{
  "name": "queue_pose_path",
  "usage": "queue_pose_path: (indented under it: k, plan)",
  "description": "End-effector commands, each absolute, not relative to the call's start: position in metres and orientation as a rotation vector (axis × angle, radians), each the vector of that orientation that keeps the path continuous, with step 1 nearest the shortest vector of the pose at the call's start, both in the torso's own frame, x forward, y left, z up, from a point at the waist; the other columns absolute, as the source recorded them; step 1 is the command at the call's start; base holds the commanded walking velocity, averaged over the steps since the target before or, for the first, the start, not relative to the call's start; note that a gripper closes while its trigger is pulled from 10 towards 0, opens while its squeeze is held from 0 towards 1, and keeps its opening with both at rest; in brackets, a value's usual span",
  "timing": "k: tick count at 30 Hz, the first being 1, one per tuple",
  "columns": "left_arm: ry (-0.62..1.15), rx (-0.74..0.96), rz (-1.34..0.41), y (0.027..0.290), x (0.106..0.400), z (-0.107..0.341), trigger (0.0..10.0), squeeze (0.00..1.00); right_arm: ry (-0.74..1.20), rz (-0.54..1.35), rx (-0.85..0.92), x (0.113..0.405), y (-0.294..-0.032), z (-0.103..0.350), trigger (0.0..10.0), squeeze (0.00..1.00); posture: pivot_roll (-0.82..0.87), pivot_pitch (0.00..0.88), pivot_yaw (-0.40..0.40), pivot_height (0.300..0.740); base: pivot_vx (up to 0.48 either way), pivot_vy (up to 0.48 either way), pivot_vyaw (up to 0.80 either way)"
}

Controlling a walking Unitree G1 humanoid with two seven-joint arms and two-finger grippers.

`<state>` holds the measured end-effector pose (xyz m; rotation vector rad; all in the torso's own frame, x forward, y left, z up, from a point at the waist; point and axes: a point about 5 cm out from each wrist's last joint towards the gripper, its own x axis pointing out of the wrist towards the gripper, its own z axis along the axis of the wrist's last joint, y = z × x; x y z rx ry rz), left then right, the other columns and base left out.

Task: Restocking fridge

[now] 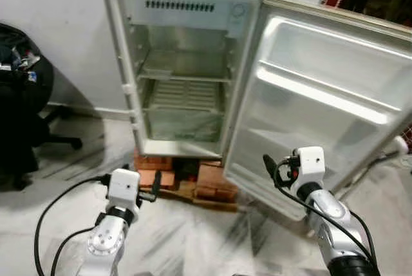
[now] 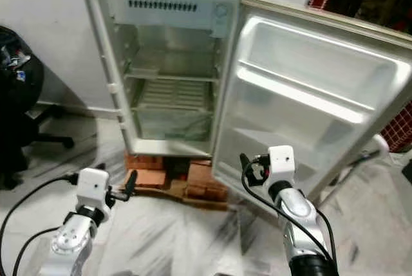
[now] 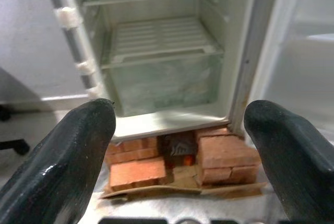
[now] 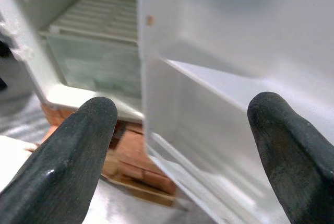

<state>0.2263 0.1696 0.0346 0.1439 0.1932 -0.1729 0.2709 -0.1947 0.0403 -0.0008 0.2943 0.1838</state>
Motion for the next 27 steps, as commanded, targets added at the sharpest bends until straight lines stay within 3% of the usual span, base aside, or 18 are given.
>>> queue_pose_path:
  k: [1,5,12,22,27]
  plan:
    - [0.2,0.171,-0.162,0.177,0.227,0.034,10.0,0.0,0.294,0.199,-0.008,0.275,-0.189,0.041,10.0,0.0,0.01,0.0,-0.058,0.74,0.0,-0.48,0.0]
    - [0.206,0.178,-0.155,0.18,0.23,0.034,10.0,0.0,0.278,0.189,-0.004,0.276,-0.189,0.043,10.0,0.0,0.02,0.0,-0.057,0.74,0.0,-0.48,0.0]
    - [0.2,0.184,-0.149,0.181,0.231,0.035,10.0,0.0,0.21,0.182,-0.028,0.283,-0.187,0.055,10.0,0.0,0.02,0.0,-0.055,0.74,0.0,0.0,0.0]
    - [0.195,0.188,-0.147,0.178,0.234,0.034,10.0,0.0,0.289,0.36,0.078,0.281,-0.18,0.047,10.0,0.0,0.02,0.0,-0.057,0.74,0.0,-0.469,0.0]
    - [0.205,0.202,-0.13,0.18,0.233,0.033,10.0,0.0,0.226,0.234,0.081,0.295,-0.194,0.058,10.0,0.0,0.02,0.0,-0.058,0.74,0.0,-0.469,0.0]
